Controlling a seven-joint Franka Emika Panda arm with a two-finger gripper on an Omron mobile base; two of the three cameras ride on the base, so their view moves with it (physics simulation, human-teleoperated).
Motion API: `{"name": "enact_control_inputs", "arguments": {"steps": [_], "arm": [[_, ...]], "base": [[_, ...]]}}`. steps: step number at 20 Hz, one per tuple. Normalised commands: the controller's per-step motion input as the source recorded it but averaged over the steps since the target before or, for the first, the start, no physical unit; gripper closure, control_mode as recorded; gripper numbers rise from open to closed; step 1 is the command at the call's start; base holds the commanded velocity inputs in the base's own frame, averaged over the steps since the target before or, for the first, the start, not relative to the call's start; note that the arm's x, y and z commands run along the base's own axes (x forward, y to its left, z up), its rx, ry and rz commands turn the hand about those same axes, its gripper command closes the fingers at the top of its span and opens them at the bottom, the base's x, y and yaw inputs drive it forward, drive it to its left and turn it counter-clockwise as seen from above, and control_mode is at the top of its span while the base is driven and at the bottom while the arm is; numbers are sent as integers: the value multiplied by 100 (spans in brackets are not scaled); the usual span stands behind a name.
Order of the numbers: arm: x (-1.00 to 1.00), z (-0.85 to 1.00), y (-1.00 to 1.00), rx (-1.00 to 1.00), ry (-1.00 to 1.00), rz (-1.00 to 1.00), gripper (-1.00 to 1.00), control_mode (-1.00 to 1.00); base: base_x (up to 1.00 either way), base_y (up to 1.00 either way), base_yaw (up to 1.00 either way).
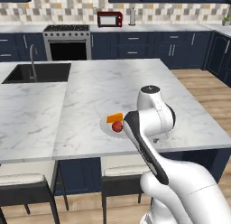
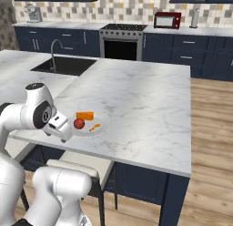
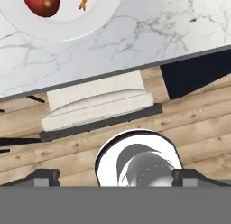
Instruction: Take the cheese, shrimp, and onion from the fridge and place them on the plate on the dining counter to create an appetizer plate.
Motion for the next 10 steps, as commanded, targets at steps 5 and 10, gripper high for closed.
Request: {"name": "enact_control_inputs", "arguments": {"steps": [5,10], "arm": [[1,0,9,-1,1,2,-100,-100],[0,0,0,0,0,0,-100,-100]], "base": [[0,0,0],[0,0,0]]}}
